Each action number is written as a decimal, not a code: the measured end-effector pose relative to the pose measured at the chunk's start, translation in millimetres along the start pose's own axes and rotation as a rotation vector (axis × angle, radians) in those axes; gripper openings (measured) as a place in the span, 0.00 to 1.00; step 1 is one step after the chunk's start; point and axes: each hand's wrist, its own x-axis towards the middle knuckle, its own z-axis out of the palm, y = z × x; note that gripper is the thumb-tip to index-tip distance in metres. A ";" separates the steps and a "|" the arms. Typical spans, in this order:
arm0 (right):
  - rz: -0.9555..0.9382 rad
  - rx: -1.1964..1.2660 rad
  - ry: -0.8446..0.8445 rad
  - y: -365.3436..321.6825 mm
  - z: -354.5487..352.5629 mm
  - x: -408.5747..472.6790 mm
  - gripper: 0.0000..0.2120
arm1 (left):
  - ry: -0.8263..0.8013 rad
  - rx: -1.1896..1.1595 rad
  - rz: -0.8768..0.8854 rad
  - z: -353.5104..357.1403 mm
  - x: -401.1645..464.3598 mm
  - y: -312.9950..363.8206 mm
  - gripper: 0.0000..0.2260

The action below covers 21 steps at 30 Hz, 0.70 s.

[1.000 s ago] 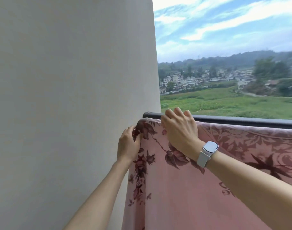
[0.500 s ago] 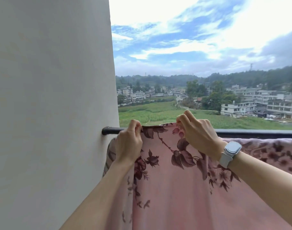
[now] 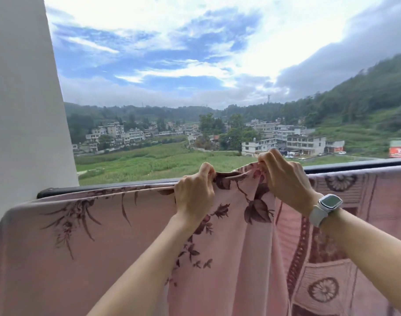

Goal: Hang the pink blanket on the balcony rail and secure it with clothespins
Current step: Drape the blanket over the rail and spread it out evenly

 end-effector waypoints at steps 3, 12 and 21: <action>0.021 -0.076 -0.019 52.8 -20.7 -20.6 0.00 | -0.012 -0.052 0.014 34.8 7.5 45.3 0.02; 0.372 -0.271 0.029 193.1 -94.5 -96.3 0.02 | -0.203 -0.148 0.150 147.2 45.0 190.1 0.06; 0.488 -0.233 0.084 173.3 -102.5 -84.5 0.11 | -0.304 -0.143 0.227 139.6 45.4 194.4 0.09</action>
